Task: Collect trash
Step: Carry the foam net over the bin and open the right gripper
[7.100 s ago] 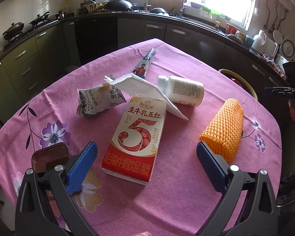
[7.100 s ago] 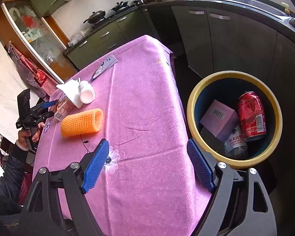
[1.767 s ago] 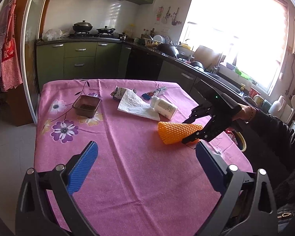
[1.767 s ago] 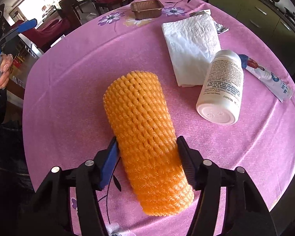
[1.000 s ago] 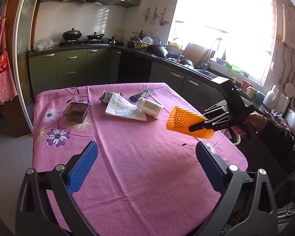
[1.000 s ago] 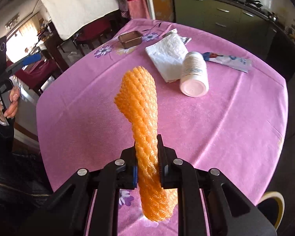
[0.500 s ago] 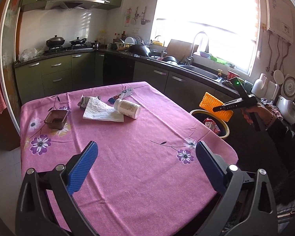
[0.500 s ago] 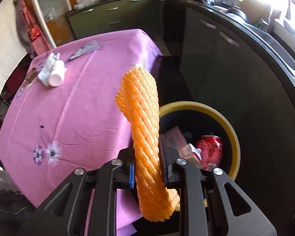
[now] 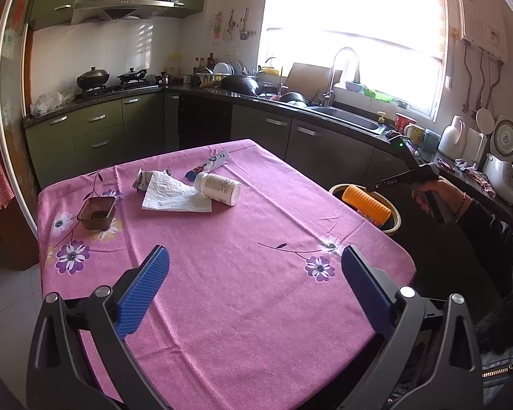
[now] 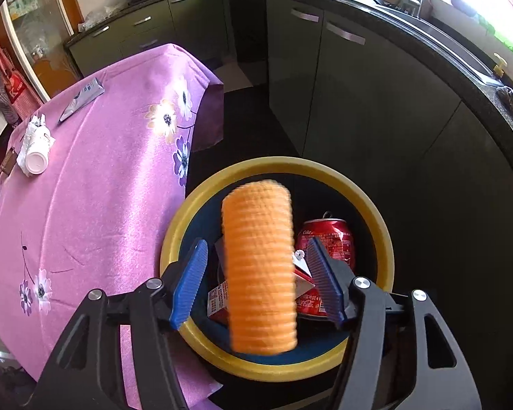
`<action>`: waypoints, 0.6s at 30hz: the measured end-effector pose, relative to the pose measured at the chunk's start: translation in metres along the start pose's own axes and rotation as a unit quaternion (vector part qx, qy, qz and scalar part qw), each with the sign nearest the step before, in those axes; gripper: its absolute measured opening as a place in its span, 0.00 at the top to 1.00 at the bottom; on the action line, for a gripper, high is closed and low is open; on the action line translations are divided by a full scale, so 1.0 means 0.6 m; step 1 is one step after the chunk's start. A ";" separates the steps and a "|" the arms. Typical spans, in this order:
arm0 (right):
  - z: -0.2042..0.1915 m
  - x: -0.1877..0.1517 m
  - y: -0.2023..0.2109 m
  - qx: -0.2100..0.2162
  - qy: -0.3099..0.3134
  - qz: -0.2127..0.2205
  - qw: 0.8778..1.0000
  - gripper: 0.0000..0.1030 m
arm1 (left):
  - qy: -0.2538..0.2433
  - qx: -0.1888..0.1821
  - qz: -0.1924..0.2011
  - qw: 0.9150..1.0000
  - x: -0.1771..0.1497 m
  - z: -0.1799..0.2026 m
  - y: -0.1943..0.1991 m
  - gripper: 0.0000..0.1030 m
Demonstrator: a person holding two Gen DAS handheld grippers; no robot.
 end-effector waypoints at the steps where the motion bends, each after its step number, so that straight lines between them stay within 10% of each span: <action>1: 0.001 0.000 0.007 -0.006 0.002 0.004 1.000 0.40 | 0.000 -0.001 -0.001 1.000 0.000 0.000 -0.002 0.07; 18: -0.127 -0.079 0.148 0.049 -0.005 0.098 0.994 0.33 | 0.010 0.023 -0.018 1.000 -0.010 -0.048 -0.027 0.07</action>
Point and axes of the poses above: each gripper's, at about its wrist camera, not at the fingertips, and y roughly against the way its jaws point, z to its right, x to its top, the point moved 7 cm from there along -y, roughly the way its jaws point, and after that the axes turned 1 degree about z, right-handed, at the moved point
